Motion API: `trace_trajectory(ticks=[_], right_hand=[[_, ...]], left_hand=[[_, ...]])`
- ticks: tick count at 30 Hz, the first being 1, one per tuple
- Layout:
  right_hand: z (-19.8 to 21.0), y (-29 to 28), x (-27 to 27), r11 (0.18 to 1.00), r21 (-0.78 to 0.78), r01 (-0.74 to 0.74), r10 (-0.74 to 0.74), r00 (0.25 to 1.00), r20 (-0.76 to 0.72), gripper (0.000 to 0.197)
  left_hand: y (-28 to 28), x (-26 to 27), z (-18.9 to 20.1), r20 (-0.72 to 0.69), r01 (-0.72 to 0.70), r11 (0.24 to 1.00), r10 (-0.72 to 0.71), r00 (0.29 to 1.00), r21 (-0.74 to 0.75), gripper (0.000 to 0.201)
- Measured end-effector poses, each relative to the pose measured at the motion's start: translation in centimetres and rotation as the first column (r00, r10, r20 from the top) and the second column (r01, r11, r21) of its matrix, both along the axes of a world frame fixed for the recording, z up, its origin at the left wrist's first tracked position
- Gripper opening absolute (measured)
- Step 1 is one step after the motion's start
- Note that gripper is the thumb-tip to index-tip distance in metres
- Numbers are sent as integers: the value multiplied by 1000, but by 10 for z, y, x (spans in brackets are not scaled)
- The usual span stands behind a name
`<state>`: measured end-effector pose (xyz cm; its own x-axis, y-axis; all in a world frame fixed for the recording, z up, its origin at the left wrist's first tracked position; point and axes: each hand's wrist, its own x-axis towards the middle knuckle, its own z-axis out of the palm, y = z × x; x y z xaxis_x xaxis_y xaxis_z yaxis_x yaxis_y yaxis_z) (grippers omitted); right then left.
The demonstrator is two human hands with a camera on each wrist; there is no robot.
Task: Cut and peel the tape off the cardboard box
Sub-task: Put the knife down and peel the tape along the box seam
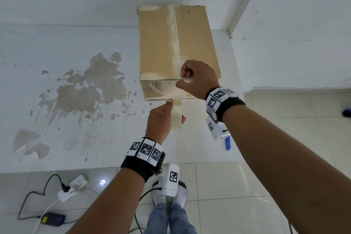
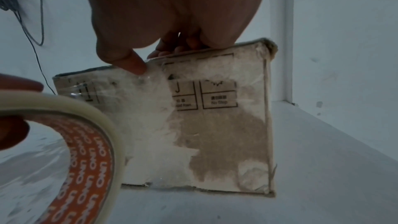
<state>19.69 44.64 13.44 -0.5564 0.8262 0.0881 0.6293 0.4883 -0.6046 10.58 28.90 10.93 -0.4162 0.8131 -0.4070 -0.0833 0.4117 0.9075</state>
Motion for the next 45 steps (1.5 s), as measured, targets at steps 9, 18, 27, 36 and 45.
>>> trace_trajectory(ticks=[9,18,27,36,45], right_hand=[[0,-3,-1,1000,9,12,-12,1000,10,25],[-2,-7,-6,997,32,73,-72,997,-28,30],[-5,-5,-3,997,61,45,-44,999,-18,29],[-6,-3,3,995,92,-35,34,999,7,23],[-15,-10,-9,974,226,12,-31,996,81,41]], left_hand=[[-5,-2,-4,19,-14,1000,14,1000,1,65],[-4,1,1,9,1,1000,-1,1000,16,64],[-2,2,-2,-4,12,1000,-12,1000,17,65],[-1,-1,-4,9,-10,1000,10,1000,-5,65],[-2,-2,-9,8,-24,1000,24,1000,16,62]])
